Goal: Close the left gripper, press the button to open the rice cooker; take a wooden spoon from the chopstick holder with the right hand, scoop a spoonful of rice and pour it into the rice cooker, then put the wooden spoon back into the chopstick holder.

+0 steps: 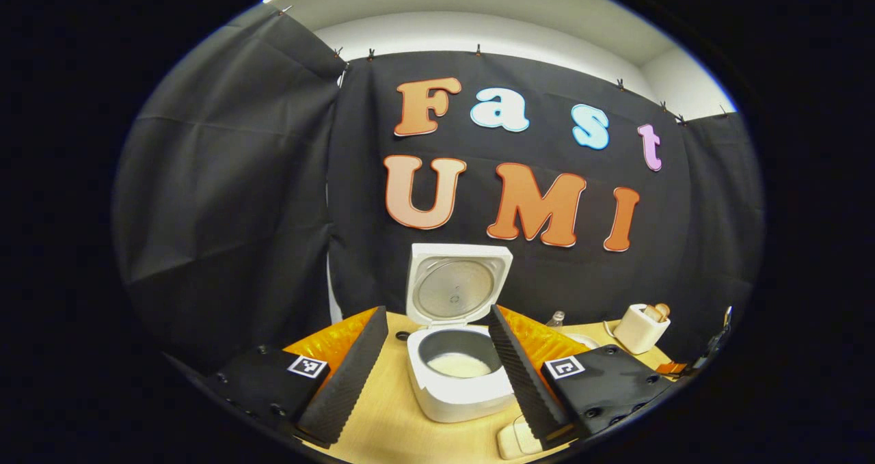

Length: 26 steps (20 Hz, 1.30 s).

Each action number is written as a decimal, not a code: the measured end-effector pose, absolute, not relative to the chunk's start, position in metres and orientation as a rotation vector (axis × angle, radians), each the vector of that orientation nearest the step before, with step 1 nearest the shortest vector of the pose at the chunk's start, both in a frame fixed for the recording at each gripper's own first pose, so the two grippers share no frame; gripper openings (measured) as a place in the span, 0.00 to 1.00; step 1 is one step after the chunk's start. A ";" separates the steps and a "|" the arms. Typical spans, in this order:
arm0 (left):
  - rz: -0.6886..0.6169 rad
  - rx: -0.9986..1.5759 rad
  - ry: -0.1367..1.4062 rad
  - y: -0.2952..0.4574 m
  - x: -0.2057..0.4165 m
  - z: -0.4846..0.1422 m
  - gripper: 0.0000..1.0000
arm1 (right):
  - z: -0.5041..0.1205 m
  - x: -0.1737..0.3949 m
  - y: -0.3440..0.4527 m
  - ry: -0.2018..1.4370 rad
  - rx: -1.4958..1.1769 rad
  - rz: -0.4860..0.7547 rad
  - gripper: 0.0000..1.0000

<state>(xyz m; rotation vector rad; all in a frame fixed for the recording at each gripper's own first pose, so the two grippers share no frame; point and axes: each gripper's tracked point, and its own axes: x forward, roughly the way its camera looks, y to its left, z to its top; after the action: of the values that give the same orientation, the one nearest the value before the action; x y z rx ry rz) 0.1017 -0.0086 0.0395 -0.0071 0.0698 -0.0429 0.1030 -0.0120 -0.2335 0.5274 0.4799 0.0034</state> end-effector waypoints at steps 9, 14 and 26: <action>-0.127 0.027 0.051 -0.062 0.230 0.116 1.00 | -0.209 0.056 -0.041 0.467 0.495 -0.070 0.95; -0.128 0.018 0.110 -0.075 0.315 0.122 1.00 | -0.192 0.045 -0.057 0.445 0.496 -0.106 0.95; -0.003 0.017 0.410 -0.046 0.471 0.021 1.00 | -0.171 0.044 -0.088 0.429 0.453 -0.198 0.95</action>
<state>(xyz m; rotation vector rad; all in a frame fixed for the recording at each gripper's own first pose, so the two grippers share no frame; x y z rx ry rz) 0.4706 -0.0455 0.0205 0.0173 0.4099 -0.0026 0.0438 -0.0876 -0.1709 0.4531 0.4290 -0.1984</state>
